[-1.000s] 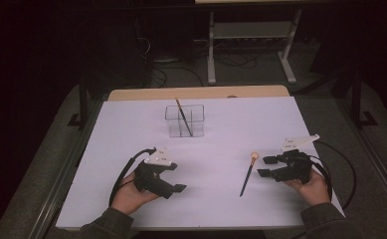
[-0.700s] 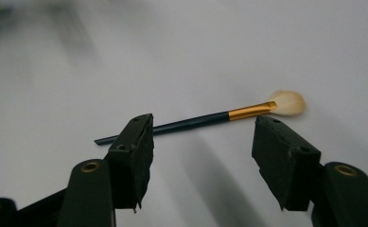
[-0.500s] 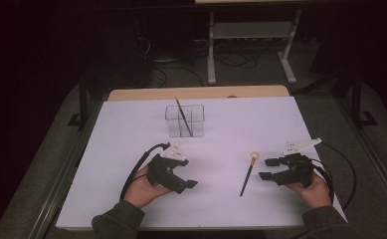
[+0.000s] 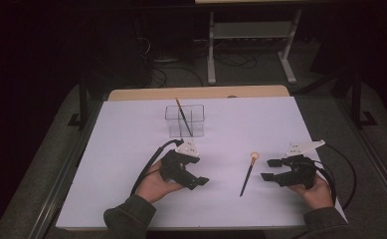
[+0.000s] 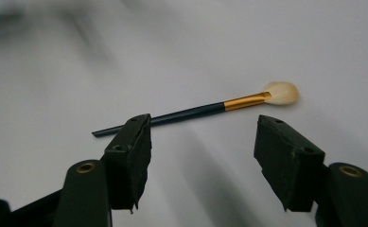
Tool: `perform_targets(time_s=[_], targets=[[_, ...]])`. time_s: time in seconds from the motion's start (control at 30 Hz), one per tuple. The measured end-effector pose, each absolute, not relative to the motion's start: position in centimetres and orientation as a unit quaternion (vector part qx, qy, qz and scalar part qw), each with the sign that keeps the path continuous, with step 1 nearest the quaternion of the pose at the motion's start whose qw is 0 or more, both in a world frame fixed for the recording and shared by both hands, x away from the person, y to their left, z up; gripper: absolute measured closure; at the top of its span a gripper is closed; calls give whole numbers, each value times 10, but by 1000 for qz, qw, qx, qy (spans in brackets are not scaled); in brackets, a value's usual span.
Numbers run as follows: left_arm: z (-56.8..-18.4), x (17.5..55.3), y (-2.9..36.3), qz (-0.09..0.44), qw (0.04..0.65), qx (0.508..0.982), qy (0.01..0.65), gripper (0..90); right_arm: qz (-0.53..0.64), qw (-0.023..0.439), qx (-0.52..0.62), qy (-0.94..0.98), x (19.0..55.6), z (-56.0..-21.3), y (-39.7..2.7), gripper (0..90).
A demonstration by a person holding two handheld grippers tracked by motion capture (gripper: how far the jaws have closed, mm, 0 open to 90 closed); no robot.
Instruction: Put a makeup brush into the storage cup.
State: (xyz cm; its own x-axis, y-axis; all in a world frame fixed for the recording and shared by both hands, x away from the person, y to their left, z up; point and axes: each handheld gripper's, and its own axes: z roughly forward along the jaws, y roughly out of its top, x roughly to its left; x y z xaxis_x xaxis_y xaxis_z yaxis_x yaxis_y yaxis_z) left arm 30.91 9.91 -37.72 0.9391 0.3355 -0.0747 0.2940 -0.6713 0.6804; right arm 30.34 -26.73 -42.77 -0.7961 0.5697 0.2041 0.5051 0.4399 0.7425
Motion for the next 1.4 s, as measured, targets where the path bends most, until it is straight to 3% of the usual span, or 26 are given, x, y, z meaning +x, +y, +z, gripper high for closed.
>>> perform_targets(time_s=[1.4], targets=[[-383, 334, 31, 12, 349, 923, 161, 226, 418, 45, 319, 849, 297, -429, -273, 323]])
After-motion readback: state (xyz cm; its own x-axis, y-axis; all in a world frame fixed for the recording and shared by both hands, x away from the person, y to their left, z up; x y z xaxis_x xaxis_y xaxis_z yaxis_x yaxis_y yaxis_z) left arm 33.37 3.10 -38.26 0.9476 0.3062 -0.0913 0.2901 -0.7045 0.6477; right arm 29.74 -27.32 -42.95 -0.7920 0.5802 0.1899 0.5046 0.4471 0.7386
